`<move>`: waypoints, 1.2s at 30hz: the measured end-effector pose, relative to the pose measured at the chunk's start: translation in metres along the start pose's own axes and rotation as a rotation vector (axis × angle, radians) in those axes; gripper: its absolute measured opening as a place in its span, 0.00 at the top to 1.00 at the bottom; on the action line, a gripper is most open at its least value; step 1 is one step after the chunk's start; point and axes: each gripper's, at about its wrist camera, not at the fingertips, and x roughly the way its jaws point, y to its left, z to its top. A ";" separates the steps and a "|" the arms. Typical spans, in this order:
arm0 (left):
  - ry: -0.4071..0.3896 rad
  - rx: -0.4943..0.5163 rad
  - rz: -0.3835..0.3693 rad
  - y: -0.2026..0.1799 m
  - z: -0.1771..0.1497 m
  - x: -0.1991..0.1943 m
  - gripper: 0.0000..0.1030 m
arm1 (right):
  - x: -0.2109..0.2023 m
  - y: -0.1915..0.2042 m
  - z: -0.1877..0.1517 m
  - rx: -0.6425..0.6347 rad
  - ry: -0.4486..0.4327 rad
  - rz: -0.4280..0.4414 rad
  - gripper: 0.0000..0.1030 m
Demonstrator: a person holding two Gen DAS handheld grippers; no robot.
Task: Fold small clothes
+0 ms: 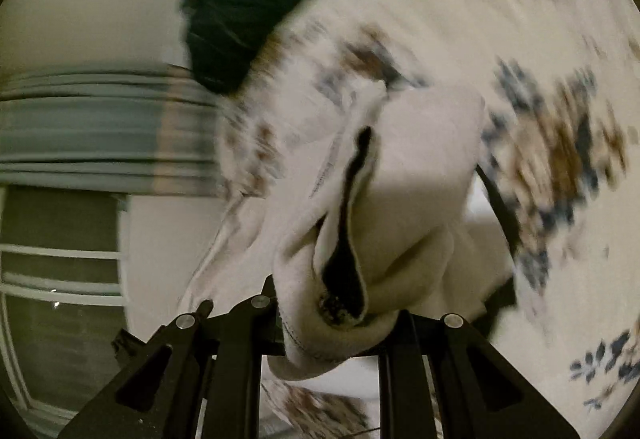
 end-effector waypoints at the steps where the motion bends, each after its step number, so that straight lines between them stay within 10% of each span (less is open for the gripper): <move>1: 0.011 -0.016 0.001 0.018 -0.006 0.003 0.85 | 0.006 -0.016 -0.008 0.020 0.007 -0.012 0.84; 9: 0.060 -0.058 -0.048 0.040 -0.015 -0.006 0.73 | -0.002 -0.037 -0.026 0.034 0.011 -0.029 0.73; 16: 0.013 0.161 0.141 0.015 -0.022 -0.048 0.63 | -0.047 -0.009 -0.038 -0.162 -0.054 -0.383 0.40; 20: -0.003 0.377 0.247 -0.010 -0.042 -0.072 0.28 | -0.073 0.027 -0.064 -0.336 -0.129 -0.603 0.04; 27: -0.043 0.615 0.315 -0.051 -0.077 -0.130 0.14 | -0.128 0.093 -0.124 -0.519 -0.267 -0.778 0.01; 36: -0.149 0.689 0.287 -0.090 -0.115 -0.251 0.14 | -0.237 0.173 -0.220 -0.617 -0.414 -0.745 0.01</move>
